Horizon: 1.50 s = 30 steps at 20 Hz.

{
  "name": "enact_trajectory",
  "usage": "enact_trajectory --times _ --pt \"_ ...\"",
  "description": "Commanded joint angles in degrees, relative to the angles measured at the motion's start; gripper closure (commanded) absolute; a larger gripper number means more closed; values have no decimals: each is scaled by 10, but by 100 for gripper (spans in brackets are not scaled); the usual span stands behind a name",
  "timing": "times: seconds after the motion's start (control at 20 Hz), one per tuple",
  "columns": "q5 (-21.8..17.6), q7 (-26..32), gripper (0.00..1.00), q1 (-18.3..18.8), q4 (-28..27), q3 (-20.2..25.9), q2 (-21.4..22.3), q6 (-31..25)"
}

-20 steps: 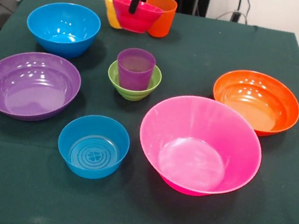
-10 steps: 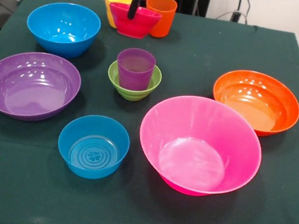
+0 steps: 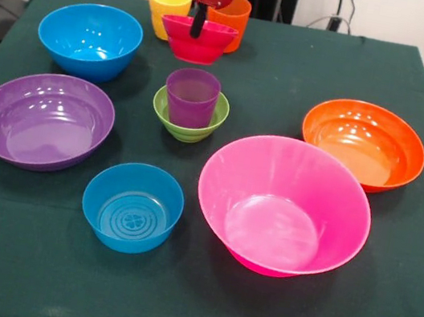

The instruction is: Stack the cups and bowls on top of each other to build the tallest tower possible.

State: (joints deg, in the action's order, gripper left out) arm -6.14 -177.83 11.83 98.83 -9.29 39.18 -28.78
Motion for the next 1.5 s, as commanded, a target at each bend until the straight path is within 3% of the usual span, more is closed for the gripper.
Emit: enact_trajectory --times 0.05,0.55,1.2,1.5 --pt "-44 110 100 3 -32 68 -20 -39" --pt "-57 113 100 7 -50 74 -34 -37" --pt "-75 101 100 14 -100 77 -88 -13" --pt "-73 85 100 -1 -101 70 -92 -13"
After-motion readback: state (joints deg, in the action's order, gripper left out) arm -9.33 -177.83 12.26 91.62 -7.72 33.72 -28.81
